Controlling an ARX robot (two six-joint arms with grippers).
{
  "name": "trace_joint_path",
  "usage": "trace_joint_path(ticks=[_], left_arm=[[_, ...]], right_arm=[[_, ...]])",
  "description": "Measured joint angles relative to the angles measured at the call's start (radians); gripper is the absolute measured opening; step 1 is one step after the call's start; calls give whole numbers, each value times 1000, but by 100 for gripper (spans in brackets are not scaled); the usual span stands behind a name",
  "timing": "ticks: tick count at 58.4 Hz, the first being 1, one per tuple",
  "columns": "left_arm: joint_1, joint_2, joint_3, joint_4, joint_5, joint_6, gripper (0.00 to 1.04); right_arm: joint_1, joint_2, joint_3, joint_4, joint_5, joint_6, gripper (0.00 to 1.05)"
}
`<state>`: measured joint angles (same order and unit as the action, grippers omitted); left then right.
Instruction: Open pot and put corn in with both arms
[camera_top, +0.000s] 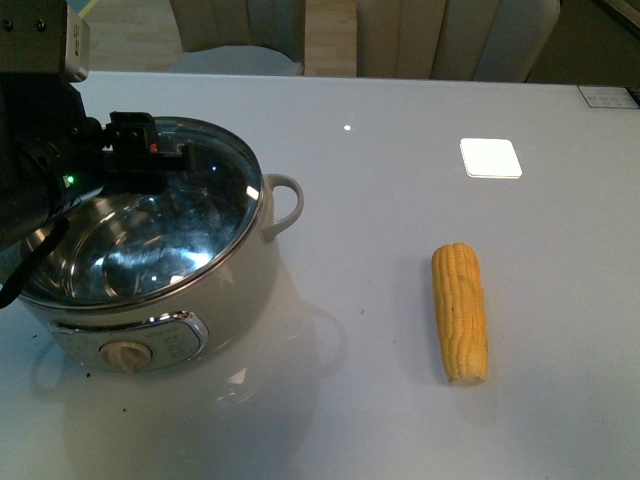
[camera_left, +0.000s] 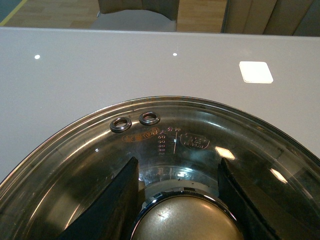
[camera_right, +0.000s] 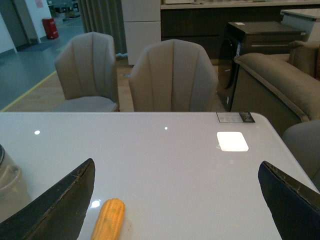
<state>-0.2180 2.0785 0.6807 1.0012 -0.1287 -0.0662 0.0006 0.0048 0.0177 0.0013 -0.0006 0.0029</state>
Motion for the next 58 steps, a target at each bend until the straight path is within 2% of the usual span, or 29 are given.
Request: trace_joint_path(ticks=[26, 39, 52, 58], left_arm=[[24, -172, 21, -158, 11, 30, 41], [65, -272, 22, -204, 37, 34, 41], [192, -379, -10, -195, 100, 59, 41], [330, -407, -53, -153, 150, 89, 41]], right_arm=[[0, 0, 0, 0, 0, 0, 96], [0, 0, 0, 0, 0, 0, 96], [0, 0, 0, 0, 0, 0, 96], [0, 0, 0, 0, 0, 0, 96]])
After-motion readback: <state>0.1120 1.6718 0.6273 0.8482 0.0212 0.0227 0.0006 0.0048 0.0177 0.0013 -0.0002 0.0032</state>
